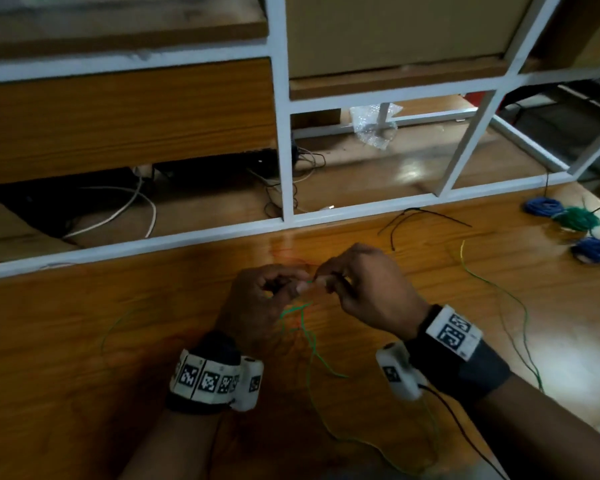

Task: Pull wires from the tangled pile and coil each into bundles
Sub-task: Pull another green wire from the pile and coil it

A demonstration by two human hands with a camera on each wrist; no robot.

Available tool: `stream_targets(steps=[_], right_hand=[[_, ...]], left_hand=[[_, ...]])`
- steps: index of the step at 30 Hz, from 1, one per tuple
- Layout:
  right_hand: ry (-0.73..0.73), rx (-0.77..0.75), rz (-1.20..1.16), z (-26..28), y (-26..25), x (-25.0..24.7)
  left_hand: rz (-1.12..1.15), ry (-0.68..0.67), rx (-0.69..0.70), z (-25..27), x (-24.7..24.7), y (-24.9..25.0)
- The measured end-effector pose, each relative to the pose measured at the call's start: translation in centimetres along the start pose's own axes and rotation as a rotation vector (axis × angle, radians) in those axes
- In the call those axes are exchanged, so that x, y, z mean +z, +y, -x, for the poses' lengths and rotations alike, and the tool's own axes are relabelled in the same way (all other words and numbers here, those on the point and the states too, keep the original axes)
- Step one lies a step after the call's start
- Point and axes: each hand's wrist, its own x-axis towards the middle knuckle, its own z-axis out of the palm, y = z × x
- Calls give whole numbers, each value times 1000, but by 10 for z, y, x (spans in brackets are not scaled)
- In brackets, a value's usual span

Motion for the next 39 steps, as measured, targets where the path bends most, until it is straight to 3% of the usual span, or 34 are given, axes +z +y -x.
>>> stream_targets(steps=[2, 6, 9, 12, 15, 17, 19, 21, 23, 25, 29, 35, 39], right_hand=[[77, -9, -30, -6, -3, -9], [283, 28, -102, -17, -4, -41], [352, -14, -90, -19, 0, -68], [366, 25, -63, -19, 9, -81], [228, 111, 13, -15, 25, -82], [56, 199, 170, -7, 32, -76], [-76, 161, 308, 2, 31, -69], [-102, 89, 205, 6, 16, -61], [-110, 106, -13, 5, 1, -49], [-156, 114, -59, -1, -9, -33], [-129, 156, -142, -7, 7, -10], [13, 259, -321, -11, 30, -18], [85, 270, -294, -17, 41, -31]], left_hand=[[47, -21, -63, 4, -9, -8], [-59, -199, -235, 12, -18, -37], [-52, -142, -349, 19, -15, -49], [2, -55, -374, 18, -10, -46], [56, 50, -389, 11, -11, -34], [10, 80, -339, 7, -11, -26], [-150, 29, -198, 5, -11, -17], [-309, -8, -81, 1, -6, -4], [-415, -10, 31, -3, 2, 7], [-430, -12, 86, -5, 10, 11], [-211, 28, -25, -3, 14, 0], [10, -46, -208, 9, 12, -30], [318, 153, -400, 13, 14, -31]])
